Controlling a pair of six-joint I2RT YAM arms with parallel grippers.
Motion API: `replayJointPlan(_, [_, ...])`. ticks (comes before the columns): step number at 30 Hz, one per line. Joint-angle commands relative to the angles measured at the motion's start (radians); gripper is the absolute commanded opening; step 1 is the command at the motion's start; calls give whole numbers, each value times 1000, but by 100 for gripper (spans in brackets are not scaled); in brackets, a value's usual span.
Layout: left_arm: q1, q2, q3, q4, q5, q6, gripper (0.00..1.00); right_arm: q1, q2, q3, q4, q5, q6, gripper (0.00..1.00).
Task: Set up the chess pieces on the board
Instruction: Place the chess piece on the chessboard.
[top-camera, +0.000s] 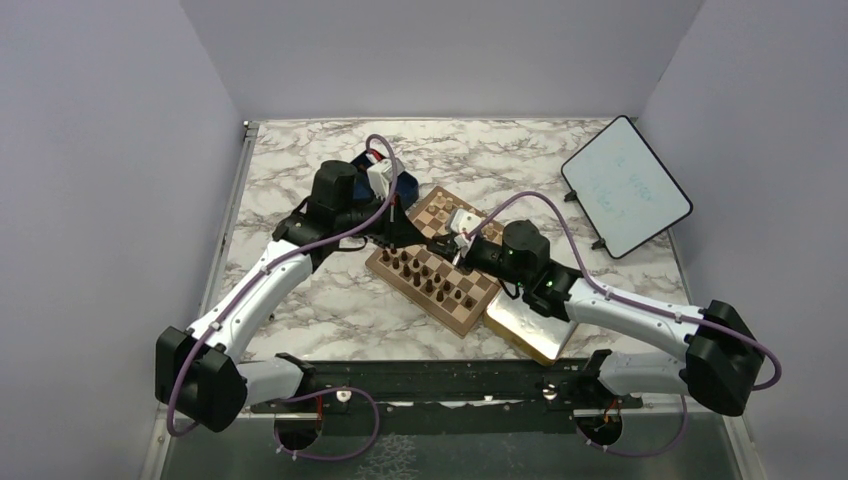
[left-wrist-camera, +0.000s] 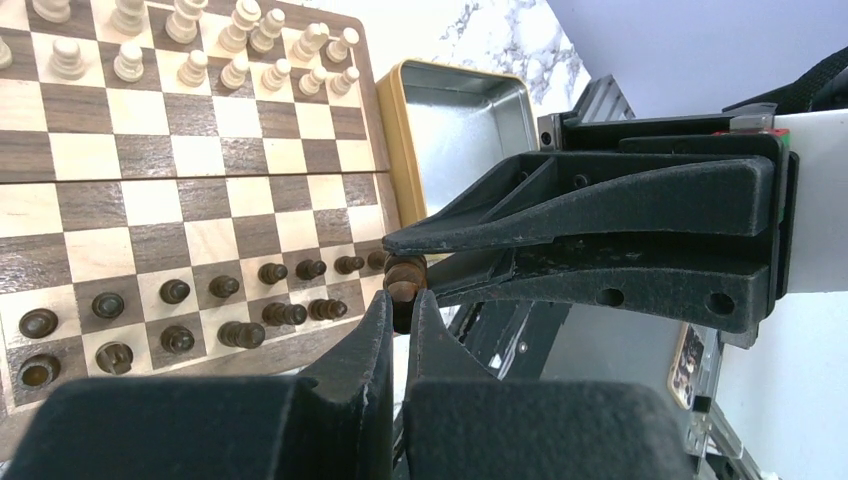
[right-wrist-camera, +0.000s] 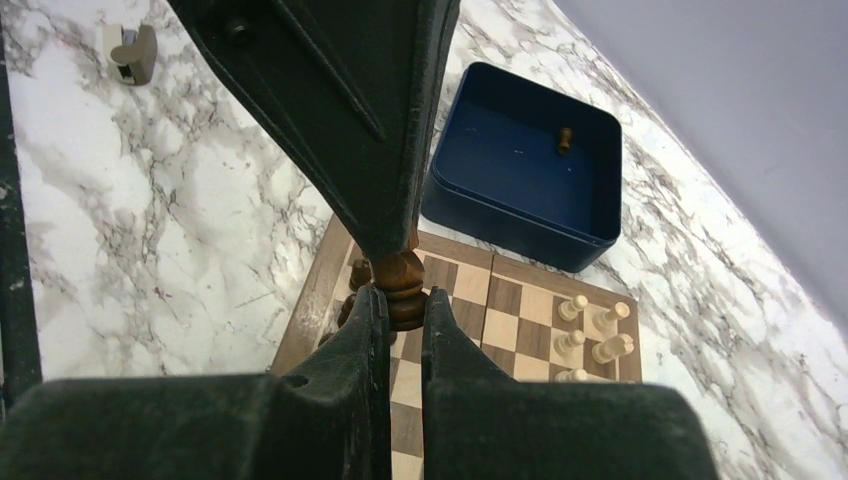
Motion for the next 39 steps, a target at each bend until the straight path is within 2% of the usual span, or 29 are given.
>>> replayJointPlan(1, [7,-49,-11,129,-79,-7,0,5,17,-9,31,-1,126,1])
replayJointPlan(5, [7,-56,-20,118,-90,13,0,5,23,-30,47,-32,150,1])
replayJointPlan(7, [7,-50,-15,102,-70,16,0,5,20,-34,48,-31,163,6])
replayJointPlan(10, [7,-49,6,50,-74,24,0,5,-4,-28,3,-44,159,26])
replayJointPlan(13, [6,-39,51,-28,-59,49,0,5,-62,-84,-13,-148,125,43])
replayJointPlan(17, [3,-42,79,-115,-84,85,0,5,-191,-173,-11,-106,221,56])
replayJointPlan(20, [0,-49,79,-158,-125,100,0,5,-291,-190,-84,34,359,63])
replayJointPlan(23, [-13,-40,87,-212,-177,124,0,5,-337,-130,-275,281,580,64])
replayJointPlan(26, [-48,-26,99,-256,-260,133,0,5,-354,-64,-462,444,682,65])
replayJointPlan(29, [-112,-15,113,-268,-357,119,0,5,-362,-41,-569,611,782,65])
replayJointPlan(34, [-261,19,149,-288,-530,85,0,4,-348,-11,-654,742,782,65])
replayJointPlan(39, [-385,62,157,-282,-695,48,0,-4,-337,-29,-607,792,677,64])
